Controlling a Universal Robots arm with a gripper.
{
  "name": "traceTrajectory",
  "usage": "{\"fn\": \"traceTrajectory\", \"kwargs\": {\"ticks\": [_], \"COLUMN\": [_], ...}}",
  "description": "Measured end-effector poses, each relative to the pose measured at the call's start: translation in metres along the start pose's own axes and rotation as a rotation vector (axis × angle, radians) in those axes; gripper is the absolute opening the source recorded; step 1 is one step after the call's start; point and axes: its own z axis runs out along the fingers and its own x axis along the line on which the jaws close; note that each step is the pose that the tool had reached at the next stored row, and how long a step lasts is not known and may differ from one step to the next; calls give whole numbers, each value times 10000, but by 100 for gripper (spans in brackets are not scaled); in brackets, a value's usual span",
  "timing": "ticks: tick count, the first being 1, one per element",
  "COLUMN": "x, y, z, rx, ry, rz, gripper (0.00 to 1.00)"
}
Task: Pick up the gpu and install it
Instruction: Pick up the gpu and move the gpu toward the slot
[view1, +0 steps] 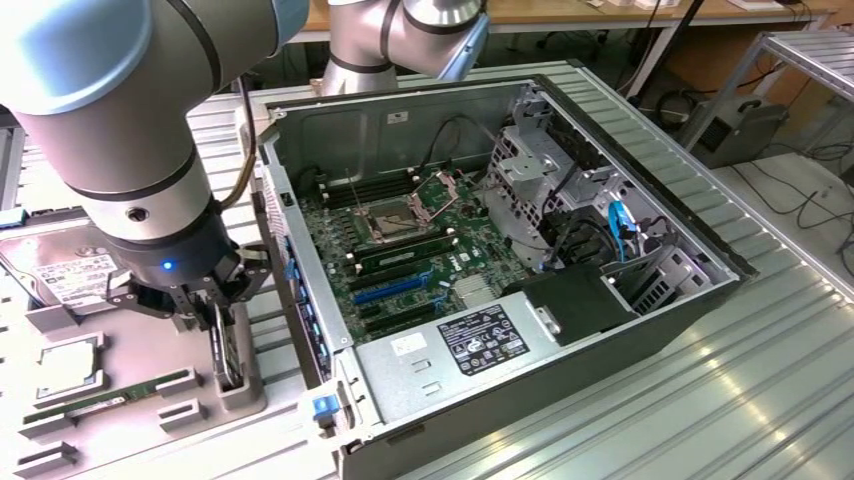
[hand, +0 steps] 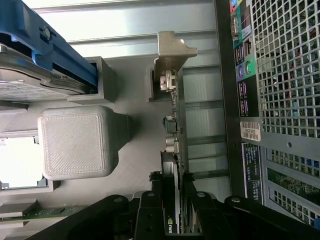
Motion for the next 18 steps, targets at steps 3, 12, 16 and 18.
{"fn": "traceTrajectory", "kwargs": {"ticks": [3,12,16,18], "x": [1,-18,-30,-33], "y": [0,0,3,5], "z": [0,-14,-68,-110], "rx": [-7,-37,-47,-47], "ry": [6,30,35,37], "rz": [-169,-656,-725,-739], "gripper": [27,26,26,26]}}
